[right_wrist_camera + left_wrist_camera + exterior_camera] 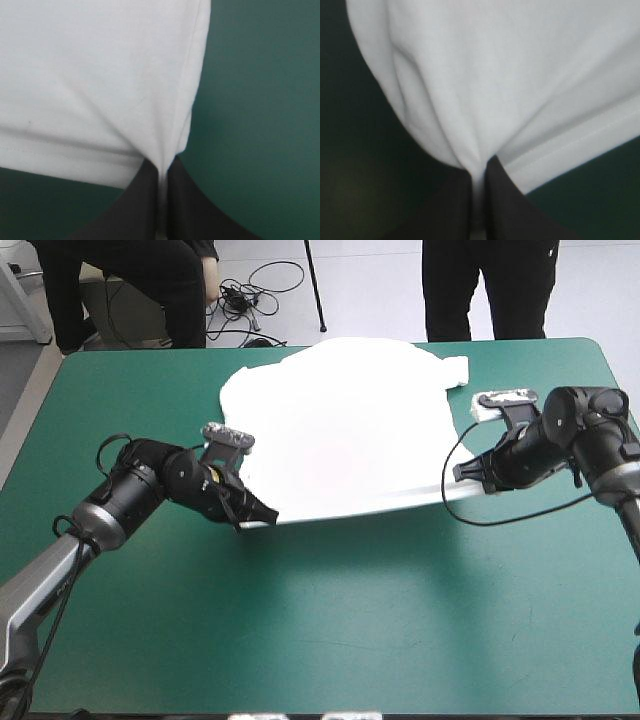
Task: Fold the cloth
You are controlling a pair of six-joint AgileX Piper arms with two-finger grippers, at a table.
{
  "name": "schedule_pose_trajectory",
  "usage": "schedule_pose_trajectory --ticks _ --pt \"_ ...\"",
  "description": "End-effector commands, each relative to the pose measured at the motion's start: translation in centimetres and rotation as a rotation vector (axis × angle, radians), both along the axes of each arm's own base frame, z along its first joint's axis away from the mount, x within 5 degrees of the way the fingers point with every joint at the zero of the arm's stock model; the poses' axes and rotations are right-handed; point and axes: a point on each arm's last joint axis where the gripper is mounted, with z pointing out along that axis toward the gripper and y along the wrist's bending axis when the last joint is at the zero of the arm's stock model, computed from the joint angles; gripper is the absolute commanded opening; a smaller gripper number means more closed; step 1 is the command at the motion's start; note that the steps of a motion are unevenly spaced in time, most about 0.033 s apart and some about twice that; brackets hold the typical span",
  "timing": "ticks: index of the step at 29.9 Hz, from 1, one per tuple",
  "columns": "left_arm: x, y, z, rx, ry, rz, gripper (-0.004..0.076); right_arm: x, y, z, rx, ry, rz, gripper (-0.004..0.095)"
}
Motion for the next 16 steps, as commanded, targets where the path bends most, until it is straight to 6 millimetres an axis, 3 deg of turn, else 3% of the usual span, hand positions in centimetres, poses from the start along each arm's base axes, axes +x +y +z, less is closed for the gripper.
schedule_pose_trajectory --ticks 1,4,10,16 --pt "-2.7 0.0 -0.8 0.008 0.061 -0.006 -0.0009 -3.0 -0.6 -0.1 -0.006 -0.037 -0.003 -0.0017" --pt "-4.8 0.1 -2.6 0.038 0.135 -0.027 -0.0009 -5.3 -0.5 -2.1 -0.006 0.005 0.000 -0.0017" --pt "-8.3 0.3 -3.8 0.034 0.179 -0.016 -0.0009 -9.4 0.4 -6.2 -0.023 0.151 0.039 -0.0017" --pt "-10.7 1.5 -5.0 0.037 0.214 0.014 -0.0009 -12.0 0.2 -8.5 -0.032 0.260 0.040 -0.0016"
